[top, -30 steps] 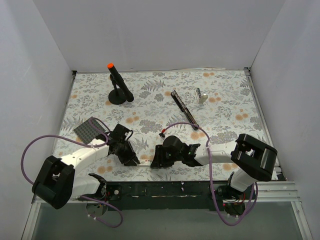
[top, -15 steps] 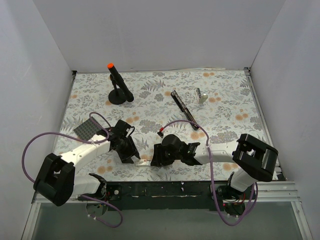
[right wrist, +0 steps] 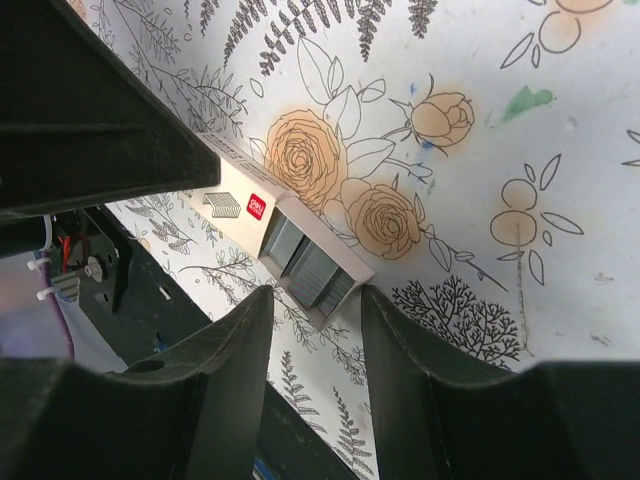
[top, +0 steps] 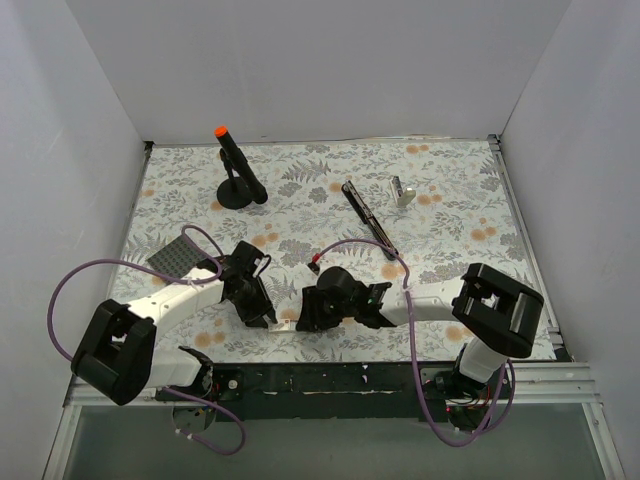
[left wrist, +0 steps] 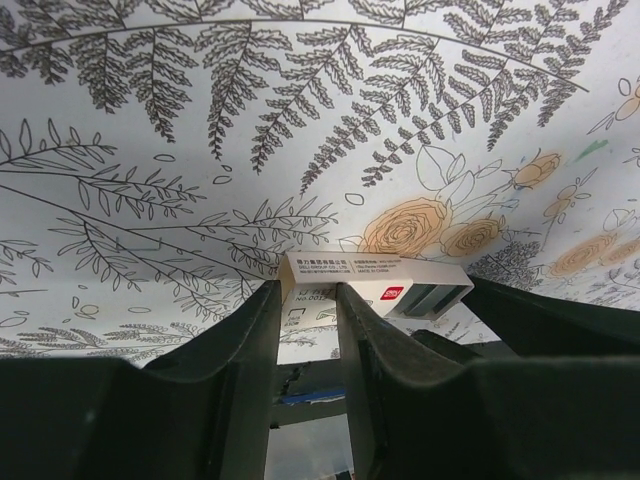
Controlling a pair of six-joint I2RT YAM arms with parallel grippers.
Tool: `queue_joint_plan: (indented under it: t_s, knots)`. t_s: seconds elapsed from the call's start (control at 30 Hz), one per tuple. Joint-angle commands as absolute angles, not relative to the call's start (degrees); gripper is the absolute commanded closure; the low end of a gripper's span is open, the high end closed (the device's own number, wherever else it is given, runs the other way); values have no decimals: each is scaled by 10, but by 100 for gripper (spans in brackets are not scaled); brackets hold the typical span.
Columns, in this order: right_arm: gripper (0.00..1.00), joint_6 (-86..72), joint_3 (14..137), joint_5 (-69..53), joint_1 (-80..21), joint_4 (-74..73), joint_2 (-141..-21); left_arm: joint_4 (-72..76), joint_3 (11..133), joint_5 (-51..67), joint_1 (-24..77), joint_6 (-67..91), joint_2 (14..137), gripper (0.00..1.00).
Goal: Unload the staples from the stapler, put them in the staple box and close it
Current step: Close the staple box at the center of the board.
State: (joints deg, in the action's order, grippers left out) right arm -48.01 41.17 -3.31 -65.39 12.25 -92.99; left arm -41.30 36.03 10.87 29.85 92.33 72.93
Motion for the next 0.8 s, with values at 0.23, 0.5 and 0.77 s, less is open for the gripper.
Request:
queue_joint_plan:
  t_s: [0.23, 0.5, 0.77]
  knots:
    - [53, -488, 450, -38, -661, 146, -958, -367, 335, 148, 301, 932, 722, 74]
    - [54, -512, 440, -23, -665, 152, -945, -348, 323, 171, 301, 959, 703, 75]
    - [55, -537, 420, -18, -675, 163, -936, -345, 323, 168, 301, 990, 668, 69]
